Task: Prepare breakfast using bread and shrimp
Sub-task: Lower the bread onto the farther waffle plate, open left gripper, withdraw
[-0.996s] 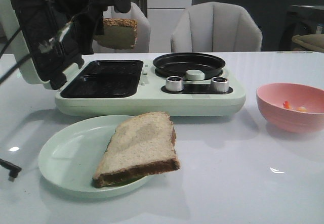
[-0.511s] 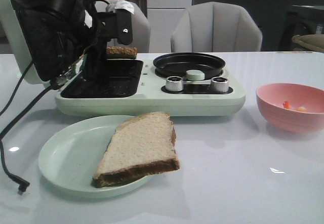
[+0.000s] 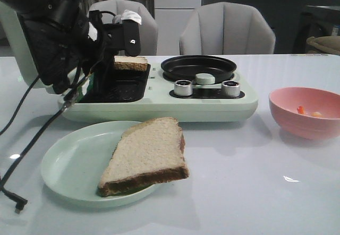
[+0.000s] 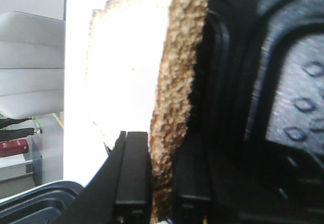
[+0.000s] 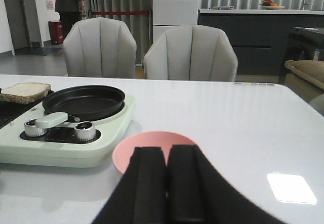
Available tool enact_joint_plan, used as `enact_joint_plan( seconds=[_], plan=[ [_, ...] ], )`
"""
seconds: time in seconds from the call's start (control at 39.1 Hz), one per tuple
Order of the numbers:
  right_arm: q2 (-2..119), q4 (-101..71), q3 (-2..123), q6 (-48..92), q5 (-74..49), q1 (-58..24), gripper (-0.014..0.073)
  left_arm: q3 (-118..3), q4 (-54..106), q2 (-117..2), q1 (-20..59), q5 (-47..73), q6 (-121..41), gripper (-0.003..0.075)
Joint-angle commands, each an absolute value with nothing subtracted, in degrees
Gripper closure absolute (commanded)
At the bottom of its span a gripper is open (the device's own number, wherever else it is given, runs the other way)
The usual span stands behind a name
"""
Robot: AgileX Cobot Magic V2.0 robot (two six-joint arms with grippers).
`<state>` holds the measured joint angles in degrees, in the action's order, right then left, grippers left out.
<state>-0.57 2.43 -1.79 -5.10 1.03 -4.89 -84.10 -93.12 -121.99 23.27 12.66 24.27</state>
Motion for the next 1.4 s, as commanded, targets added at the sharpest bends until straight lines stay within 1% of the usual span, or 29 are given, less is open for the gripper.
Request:
enact_joint_plan(
  seconds=[0.0,0.15,0.26,0.33,0.54,0.56,0.61,0.97,1.12,1.3,1.38],
  plan=[
    [-1.82,2.96,-0.58,-4.86,5.94,-4.72,0.0456,-84.54,-93.37,-118.57,23.06,15.45,25.37,0.0584],
    [-1.82,2.96,-0.58,-4.86,5.94,-4.72,0.0456,-84.44,-93.37,-118.57,23.06,15.79,25.37,0.0579],
    [-1.82,2.96,-0.58,-4.86,5.94,-4.72,0.0456,-84.4,-93.28,-118.57,23.06,15.55,25.37,0.054],
    [-1.82,2.96,-0.58,-4.86,5.94,-4.72,0.0456,-84.4,-93.28,-118.57,23.06,15.55,25.37,0.048],
    [-1.82,2.96,-0.58,-4.86,5.94,-4.72,0.0456,-84.4,-93.25,-117.12,23.06,14.11,26.66,0.0236],
    [-1.82,2.96,-0.58,-4.86,5.94,-4.72,0.0456,-84.4,-93.25,-116.71,23.06,13.79,26.84,0.0214],
    [-1.82,2.96,-0.58,-4.86,5.94,-4.72,0.0456,-84.31,-93.25,-116.2,23.06,13.33,26.93,0.0195],
    [-1.82,2.96,-0.58,-4.86,5.94,-4.72,0.0456,-79.4,-91.87,-109.49,24.52,12.86,29.22,0.0194],
    [-1.82,2.96,-0.58,-4.86,5.94,-4.72,0.0456,-77.27,-90.41,-104.6,25.98,12.95,29.62,0.0194],
    [-1.82,2.96,-0.58,-4.86,5.94,-4.72,0.0456,-76.73,-82.17,-97.72,28.17,16.37,29.66,0.0196],
    [-1.82,2.96,-0.58,-4.86,5.94,-4.72,0.0456,-76.26,-76.38,-94.52,28.51,19.31,29.66,0.0213]
  ],
)
